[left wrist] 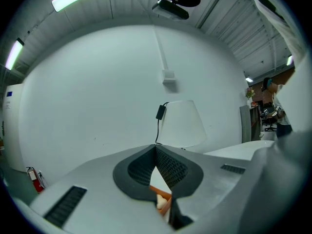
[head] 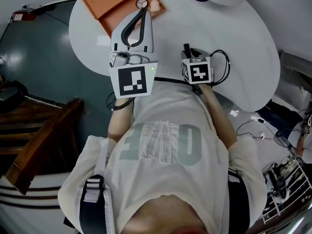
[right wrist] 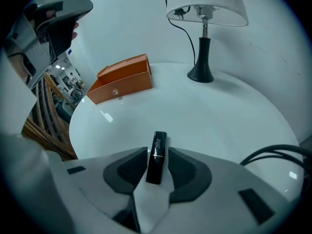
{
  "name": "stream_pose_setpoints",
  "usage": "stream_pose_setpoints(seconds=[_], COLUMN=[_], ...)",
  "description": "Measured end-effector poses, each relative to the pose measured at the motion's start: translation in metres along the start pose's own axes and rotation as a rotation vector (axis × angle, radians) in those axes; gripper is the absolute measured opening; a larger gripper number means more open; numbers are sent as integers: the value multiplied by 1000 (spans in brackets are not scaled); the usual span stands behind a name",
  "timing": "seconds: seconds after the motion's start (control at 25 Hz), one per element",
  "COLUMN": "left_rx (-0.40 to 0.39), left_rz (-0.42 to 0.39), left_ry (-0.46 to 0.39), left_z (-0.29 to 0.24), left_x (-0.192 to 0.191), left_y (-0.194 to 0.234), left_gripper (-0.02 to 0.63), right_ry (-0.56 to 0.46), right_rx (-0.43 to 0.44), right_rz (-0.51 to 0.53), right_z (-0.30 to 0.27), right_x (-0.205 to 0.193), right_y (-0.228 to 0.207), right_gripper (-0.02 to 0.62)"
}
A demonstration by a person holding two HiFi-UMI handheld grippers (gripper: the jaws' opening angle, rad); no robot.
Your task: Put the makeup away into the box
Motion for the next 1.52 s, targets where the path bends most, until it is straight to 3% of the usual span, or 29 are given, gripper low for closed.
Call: stream_pose_setpoints(seconds=[0.24,0.4,0.68,0.8,1.04,1.2,1.36,1.52], left_rx=[-2,5,13,20,62,87,93,88], left_rz=[6,-31,-8,22,53,60,68,63], left_ry=[11,28,12,-1,-13,-22,-32,-37], left_z=[-8,-15,-7,-10,-9,-12,-12,-14], left_x=[0,-1,0,0,6,16,18,19], left_y=[2,3,1,3,5,6,6,3], left_gripper=[8,8,8,8,8,8,8,8], right_ry=[17,22,19,-88,-444,-664,-775,-808], right_rx=[-2,-8,17,32,56,67,83,88], right_rz=[-7,4,8,17,-12,-45,-59,-44], right_z=[-1,-4,1,11,87,143,174,183], right_x=[2,3,1,30,129,167,174,173], right_y=[-6,-12,-9,-13,-26,-37,-35,-33], right_gripper=[133,117,101,100,98,97,97,97])
Point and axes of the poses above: the fingertips, and each gripper's own axes: z backward along the fingers, y to its left, x out of its top, the point moved 7 cm from there along z, backward along the fingers, and after that the axes turned 15 degrees about -x, right-handed, at the moved point
